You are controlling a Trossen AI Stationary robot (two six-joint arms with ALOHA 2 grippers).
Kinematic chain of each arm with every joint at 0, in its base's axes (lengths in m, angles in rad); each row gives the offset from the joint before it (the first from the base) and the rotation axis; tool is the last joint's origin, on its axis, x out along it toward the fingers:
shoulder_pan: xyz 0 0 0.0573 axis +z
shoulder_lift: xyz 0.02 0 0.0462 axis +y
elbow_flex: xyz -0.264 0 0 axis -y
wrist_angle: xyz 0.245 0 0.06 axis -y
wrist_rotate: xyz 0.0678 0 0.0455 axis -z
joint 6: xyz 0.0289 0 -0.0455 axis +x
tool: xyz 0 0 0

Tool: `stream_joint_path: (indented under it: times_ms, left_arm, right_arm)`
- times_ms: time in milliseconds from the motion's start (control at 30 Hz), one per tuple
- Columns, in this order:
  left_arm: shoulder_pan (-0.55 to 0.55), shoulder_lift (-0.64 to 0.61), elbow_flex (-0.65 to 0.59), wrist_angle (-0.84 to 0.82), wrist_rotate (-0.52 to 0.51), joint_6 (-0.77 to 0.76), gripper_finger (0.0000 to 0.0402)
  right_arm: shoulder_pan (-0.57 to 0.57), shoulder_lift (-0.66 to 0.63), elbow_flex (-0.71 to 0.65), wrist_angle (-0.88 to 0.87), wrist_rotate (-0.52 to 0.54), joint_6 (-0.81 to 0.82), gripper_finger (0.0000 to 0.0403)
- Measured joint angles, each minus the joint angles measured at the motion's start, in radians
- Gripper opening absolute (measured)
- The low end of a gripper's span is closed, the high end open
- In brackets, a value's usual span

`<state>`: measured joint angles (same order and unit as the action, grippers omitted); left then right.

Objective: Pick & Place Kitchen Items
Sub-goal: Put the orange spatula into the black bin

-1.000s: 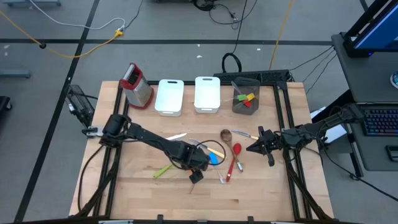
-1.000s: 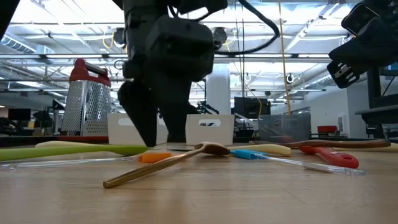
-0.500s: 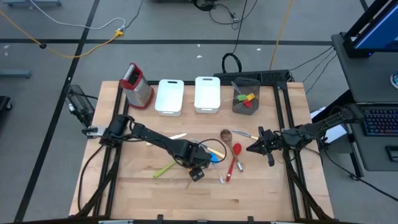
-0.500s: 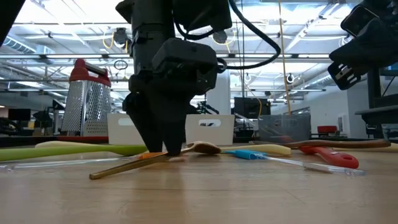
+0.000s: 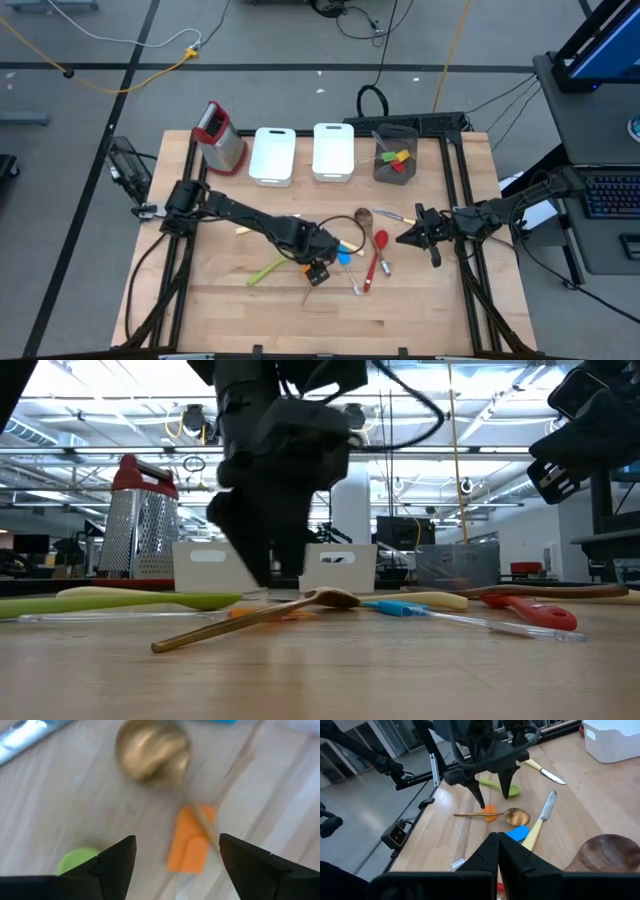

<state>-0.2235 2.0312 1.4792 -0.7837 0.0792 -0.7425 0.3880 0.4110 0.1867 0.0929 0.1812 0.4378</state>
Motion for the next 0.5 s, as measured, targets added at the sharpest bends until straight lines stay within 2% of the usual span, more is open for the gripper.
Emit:
stream_joint_path:
  times_ms: [133,300,500]
  left_arm:
    - [-0.024,0.011,0.000,-0.061,0.018,0.004,0.0300]
    - [-0.057,0.011,0.000,-0.024,0.021,-0.003,0.0301]
    - [-0.081,0.012,0.000,-0.030,-0.044,0.004,0.0293]
  right_arm:
    - [0.000,0.000,0.000,-0.001,-0.002,0.014,0.0000]
    - [0.000,0.000,0.000,-0.009,0.000,0.014,0.0000]
    - [0.000,0.000,0.000,-0.008,0.000,0.014,0.0000]
